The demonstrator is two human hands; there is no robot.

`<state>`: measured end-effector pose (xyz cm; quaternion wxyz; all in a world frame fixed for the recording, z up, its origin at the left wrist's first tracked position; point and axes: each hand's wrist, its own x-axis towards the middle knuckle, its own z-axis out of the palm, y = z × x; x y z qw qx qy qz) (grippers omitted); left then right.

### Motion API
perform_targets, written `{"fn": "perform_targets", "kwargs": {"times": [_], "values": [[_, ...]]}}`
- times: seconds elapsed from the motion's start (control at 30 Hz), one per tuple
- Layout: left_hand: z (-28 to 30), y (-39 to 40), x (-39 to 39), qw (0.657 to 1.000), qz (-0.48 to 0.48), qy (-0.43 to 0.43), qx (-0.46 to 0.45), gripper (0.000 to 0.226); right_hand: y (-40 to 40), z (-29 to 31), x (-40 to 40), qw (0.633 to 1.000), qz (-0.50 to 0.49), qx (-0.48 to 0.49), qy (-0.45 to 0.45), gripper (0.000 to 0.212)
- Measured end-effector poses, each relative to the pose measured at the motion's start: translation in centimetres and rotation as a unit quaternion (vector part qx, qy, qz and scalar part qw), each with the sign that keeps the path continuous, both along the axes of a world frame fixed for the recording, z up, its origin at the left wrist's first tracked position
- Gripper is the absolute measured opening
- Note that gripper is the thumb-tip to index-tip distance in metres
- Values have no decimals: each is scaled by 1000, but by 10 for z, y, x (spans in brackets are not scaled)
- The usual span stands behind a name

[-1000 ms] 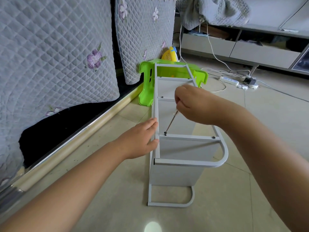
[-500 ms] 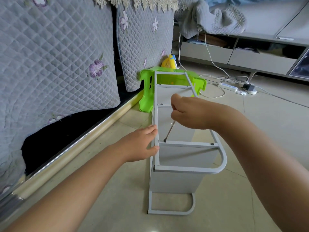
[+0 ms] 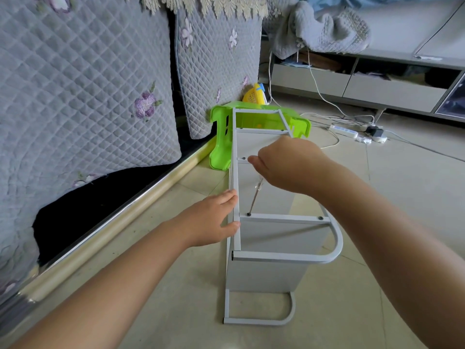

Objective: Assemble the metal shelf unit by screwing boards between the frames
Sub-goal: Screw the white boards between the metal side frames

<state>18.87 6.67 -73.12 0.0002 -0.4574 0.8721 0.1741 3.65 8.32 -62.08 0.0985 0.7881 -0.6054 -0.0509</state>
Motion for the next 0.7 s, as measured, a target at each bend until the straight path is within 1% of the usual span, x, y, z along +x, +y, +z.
{"fn": "perform_targets", "kwargs": {"times": [0.07, 0.13, 0.17, 0.23, 0.33, 0.47, 0.6, 0.67, 0.7], "values": [[0, 0, 0, 1000, -1, 2, 1, 65, -1, -4, -5, 999, 17, 24, -46, 30], [-1, 0, 1, 1000, -1, 3, 1, 65, 1, -4, -10, 990, 37, 78, -115, 16], [-1, 0, 1, 1000, -1, 2, 0, 65, 2, -2, -12, 985, 45, 102, -130, 10], [-1, 0, 1, 1000, -2, 0, -1, 64, 6, 1, -15, 983, 59, 122, -127, 4], [-1, 0, 0, 1000, -2, -6, 0, 64, 5, 4, -19, 988, 62, 101, -101, 19], [0, 0, 0, 1000, 1, -7, 2, 65, 2, 9, -19, 993, 65, 83, -47, 25], [-1, 0, 0, 1000, 1, -2, 3, 65, 0, 6, -6, 998, 41, 44, 25, 46], [-1, 0, 0, 1000, -2, 1, 4, 65, 1, 5, -5, 998, 42, 25, 44, 45], [-2, -1, 0, 1000, -3, 3, 5, 65, 2, 4, -5, 997, 48, 30, 49, 41]]}}
